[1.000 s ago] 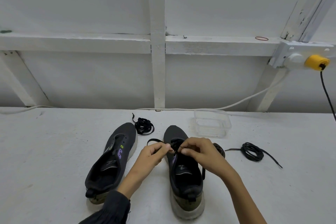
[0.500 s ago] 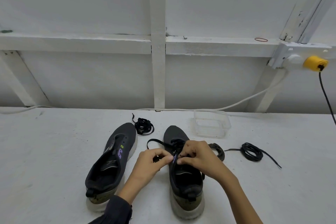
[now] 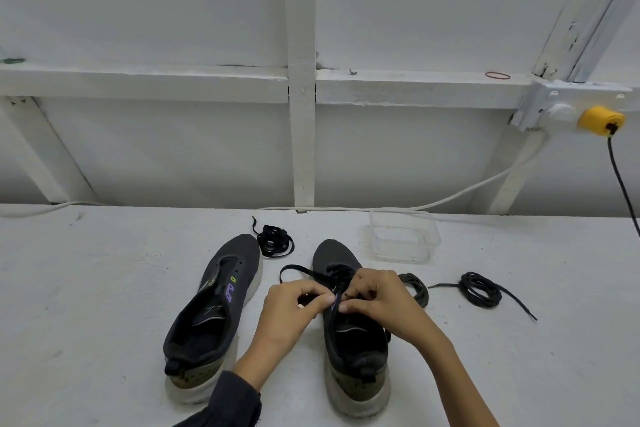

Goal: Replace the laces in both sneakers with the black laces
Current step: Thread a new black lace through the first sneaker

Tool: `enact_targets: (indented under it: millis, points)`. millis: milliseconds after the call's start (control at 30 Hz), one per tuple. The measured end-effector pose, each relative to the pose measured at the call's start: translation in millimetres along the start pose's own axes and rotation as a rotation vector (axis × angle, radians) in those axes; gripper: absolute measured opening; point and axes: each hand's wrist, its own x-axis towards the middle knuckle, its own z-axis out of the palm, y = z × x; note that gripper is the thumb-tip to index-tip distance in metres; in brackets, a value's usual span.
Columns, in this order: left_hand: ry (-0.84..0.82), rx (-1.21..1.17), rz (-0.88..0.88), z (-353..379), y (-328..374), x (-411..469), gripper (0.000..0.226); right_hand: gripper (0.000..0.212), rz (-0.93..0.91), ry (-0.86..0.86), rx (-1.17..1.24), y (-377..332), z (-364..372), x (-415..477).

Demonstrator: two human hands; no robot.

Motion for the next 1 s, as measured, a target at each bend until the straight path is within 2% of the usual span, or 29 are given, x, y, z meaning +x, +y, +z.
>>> enact_targets:
  millis: [333,500,767,1000]
  points:
    - [0.005,-0.045,0.002,-2.8,-1.0,0.9,0.013,0.008,0.037,0.031,0.055,1.2,3.3,-0.4]
    - [-0.038,-0.217,-0.110,-6.2,2.8,8.5,0.012,0.012,0.050,0.052,0.030,3.1,5.3,-1.0]
    - [-0.199,-0.212,-0.168,-11.9,1.3,13.4,0.008,0.011,0.068,0.052,0.012,3.3,6.7,-0.9]
    - [-0.196,-0.264,-0.185,-17.7,-6.8,8.4,0.011,0.014,0.079,0.057,0.038,2.9,5.9,-2.3]
